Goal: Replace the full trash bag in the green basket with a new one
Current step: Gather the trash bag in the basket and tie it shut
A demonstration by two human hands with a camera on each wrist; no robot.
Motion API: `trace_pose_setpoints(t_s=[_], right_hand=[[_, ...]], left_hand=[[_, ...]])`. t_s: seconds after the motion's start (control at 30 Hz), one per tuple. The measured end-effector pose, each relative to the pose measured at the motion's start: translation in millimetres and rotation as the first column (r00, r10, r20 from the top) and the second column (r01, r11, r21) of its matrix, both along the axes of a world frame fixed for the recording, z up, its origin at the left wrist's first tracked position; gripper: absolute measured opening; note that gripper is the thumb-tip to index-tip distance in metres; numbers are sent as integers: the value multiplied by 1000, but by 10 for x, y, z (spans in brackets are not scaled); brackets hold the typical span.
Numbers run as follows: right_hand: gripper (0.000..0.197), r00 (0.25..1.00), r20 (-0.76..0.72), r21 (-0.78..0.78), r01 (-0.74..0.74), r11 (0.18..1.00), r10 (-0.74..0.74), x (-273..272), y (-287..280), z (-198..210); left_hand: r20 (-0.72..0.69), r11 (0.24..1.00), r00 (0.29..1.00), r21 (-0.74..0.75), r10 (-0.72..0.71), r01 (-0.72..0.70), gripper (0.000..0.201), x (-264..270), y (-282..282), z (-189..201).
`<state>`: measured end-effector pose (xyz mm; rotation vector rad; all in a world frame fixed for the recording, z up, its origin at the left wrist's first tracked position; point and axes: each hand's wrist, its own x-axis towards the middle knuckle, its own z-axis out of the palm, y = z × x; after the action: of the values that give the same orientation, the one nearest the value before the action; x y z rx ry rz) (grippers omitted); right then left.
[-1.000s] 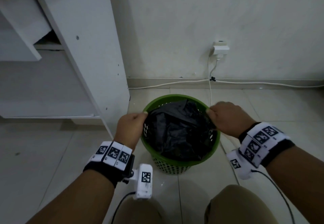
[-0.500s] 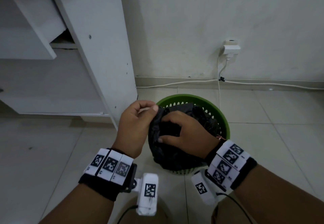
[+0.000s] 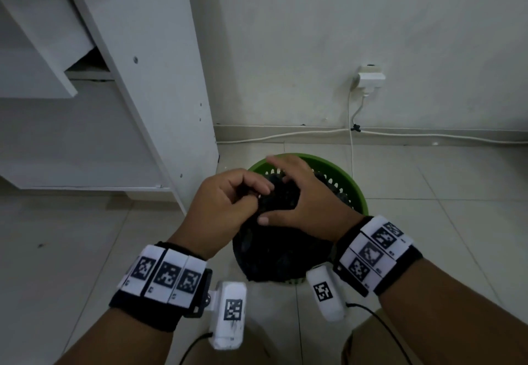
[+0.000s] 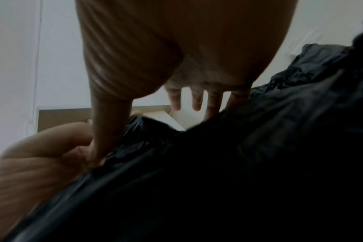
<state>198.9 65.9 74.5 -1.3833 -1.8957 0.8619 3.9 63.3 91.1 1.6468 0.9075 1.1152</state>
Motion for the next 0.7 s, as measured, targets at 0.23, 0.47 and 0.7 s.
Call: trace_pose_setpoints(t_s=[0.23, 0.47, 0.7], right_hand=[[17, 1000, 16, 206, -1, 979, -3, -114, 72, -12], [16, 999, 23, 182, 38, 983, -43, -78, 83, 93], [70, 992, -119, 194, -7, 981, 31, -219, -93, 281]], left_hand=[[-31, 998, 999, -44, 38, -39, 26, -26, 16, 17], [-311, 986, 936, 29, 163, -163, 9, -171, 26, 57], [-103, 981, 984, -107, 148, -159, 8, -93, 9, 263]])
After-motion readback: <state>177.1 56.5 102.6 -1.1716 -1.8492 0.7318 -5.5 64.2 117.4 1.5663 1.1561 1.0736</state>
